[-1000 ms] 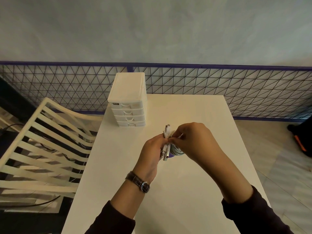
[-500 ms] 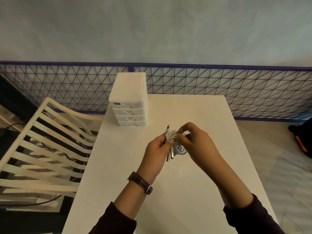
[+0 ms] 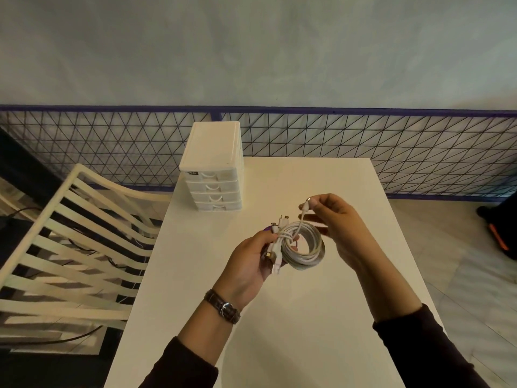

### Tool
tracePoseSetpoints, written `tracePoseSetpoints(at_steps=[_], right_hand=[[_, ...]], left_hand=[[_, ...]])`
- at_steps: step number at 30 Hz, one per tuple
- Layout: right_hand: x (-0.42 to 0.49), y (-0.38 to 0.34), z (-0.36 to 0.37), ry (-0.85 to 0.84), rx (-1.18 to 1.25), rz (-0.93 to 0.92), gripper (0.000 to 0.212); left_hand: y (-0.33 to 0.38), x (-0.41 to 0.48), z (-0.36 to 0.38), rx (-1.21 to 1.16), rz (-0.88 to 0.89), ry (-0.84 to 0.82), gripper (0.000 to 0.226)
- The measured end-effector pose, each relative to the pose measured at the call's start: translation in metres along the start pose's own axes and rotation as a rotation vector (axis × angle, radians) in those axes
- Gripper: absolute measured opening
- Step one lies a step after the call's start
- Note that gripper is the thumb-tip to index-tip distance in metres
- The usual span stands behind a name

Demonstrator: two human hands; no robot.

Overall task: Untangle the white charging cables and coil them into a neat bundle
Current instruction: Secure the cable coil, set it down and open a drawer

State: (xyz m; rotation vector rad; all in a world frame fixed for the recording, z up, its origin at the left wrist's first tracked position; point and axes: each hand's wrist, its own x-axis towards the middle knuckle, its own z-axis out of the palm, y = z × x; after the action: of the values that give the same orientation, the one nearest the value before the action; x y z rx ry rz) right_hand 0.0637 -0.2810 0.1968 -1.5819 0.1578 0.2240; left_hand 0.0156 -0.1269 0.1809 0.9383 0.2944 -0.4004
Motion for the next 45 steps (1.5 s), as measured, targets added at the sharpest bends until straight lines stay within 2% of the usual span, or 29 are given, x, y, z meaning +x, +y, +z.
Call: tracePoseSetpoints(at_steps=[2, 4, 9, 13, 18, 22, 26, 28, 30, 34, 39, 42, 45], right_hand=[[-0.002, 0.004, 0.004, -0.038, 0.056, 0.05, 0.013], [-0.006, 0.008, 0.007, -0.038, 0.084, 0.089, 0.016], [-0.012, 0.018, 0.009, -0.056, -0.072, 0.111, 0.029], [-0.014, 0.025, -0.002, -0.19, -0.077, 0.194, 0.042], [-0.014, 0.042, -0.007, -0.15, 0.029, 0.23, 0.024], [-0.013, 0.058, -0.009, -0.118, 0.105, 0.272, 0.015], [-0.006, 0.087, -0.009, -0.015, 0.171, 0.324, 0.011], [0.002, 0.104, -0.01, 0.052, 0.161, 0.334, 0.01], [0.014, 0.122, -0.012, 0.106, 0.163, 0.351, 0.016], [0.048, 0.164, -0.025, 0.223, 0.214, 0.429, 0.031], [0.099, 0.204, -0.047, 0.476, 0.353, 0.497, 0.045], [0.117, 0.224, -0.053, 0.567, 0.236, 0.487, 0.04], [0.119, 0.248, -0.059, 0.596, -0.148, 0.434, 0.023]], left_hand=[[-0.002, 0.001, -0.002, -0.026, -0.022, -0.04, 0.023], [-0.003, 0.002, -0.003, 0.051, -0.002, -0.036, 0.021], [-0.001, 0.008, -0.008, 0.102, 0.017, 0.078, 0.017], [0.001, 0.01, -0.014, 0.079, 0.024, 0.078, 0.022], [-0.004, 0.018, -0.021, 0.076, -0.022, 0.07, 0.024], [-0.014, 0.029, -0.033, 0.202, -0.064, 0.051, 0.028], [-0.026, 0.051, -0.043, 0.461, -0.132, 0.071, 0.031], [-0.034, 0.066, -0.045, 0.588, -0.145, 0.126, 0.022], [-0.046, 0.084, -0.049, 0.616, -0.154, 0.177, 0.015], [-0.074, 0.123, -0.068, 0.704, -0.185, 0.297, 0.035], [-0.092, 0.146, -0.087, 0.691, -0.235, 0.388, 0.031], [-0.101, 0.15, -0.092, 0.642, -0.263, 0.398, 0.029], [-0.11, 0.152, -0.096, 0.632, -0.289, 0.41, 0.027]])
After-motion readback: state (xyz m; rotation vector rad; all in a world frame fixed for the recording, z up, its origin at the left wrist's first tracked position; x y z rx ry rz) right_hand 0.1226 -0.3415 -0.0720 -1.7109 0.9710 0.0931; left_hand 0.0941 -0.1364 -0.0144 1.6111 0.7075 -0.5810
